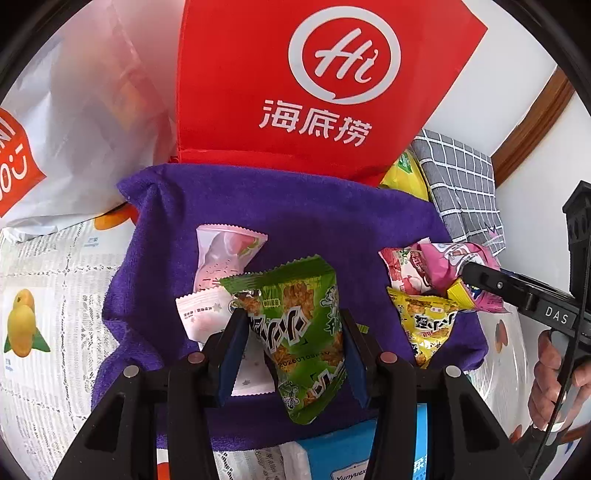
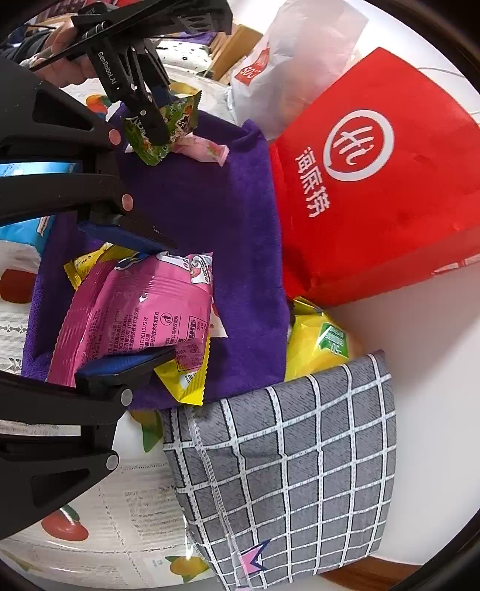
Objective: Organize snacks
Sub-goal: 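Lower both packets onto the purple towel, then open both tools to release the packets and withdraw, then grasp the red packet on the sheet with the right tool, then grasp the dark blue packet with the left tool while the right tool holds the red packet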
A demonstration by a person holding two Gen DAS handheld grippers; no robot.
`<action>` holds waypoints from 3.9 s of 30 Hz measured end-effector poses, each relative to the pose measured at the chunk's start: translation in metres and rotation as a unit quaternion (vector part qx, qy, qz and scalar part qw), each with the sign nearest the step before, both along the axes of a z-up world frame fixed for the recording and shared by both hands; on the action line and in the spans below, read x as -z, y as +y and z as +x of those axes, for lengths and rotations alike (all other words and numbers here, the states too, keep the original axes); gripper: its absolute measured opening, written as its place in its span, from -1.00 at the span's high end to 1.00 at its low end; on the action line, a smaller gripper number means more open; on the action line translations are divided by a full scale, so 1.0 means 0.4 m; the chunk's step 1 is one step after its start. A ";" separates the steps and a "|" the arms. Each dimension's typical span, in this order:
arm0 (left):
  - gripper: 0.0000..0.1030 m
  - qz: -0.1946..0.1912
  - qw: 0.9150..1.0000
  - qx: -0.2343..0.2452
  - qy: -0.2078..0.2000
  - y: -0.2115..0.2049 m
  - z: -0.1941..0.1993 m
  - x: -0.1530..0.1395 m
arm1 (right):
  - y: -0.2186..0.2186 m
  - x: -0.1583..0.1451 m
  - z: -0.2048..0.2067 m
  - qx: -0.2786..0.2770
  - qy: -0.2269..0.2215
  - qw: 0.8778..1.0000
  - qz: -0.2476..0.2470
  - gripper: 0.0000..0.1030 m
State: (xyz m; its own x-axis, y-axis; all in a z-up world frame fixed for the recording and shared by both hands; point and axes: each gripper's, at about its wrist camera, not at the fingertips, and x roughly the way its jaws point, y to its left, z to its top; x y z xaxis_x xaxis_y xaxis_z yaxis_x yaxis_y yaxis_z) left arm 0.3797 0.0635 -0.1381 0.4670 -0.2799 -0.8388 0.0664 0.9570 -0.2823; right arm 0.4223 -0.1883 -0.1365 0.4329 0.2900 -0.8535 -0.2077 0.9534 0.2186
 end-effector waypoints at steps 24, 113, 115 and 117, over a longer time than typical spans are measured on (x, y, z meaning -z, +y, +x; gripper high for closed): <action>-0.28 -0.015 1.000 0.013 -0.003 -0.012 -0.019 -0.015 | 0.006 -0.080 -0.035 -0.004 -0.028 1.000 0.011 -0.27; -0.43 -0.023 0.995 -0.089 0.024 0.039 -0.508 0.082 | -0.139 0.108 -0.717 0.032 -0.067 0.997 -0.003 0.24; -0.43 -0.004 0.995 -0.092 0.022 0.024 -0.493 0.080 | -0.151 0.101 -0.725 0.038 -0.071 0.997 0.002 0.24; -0.42 0.014 0.995 -0.094 0.020 0.011 -0.477 0.078 | -0.163 0.095 -0.734 0.043 -0.074 0.996 0.009 0.24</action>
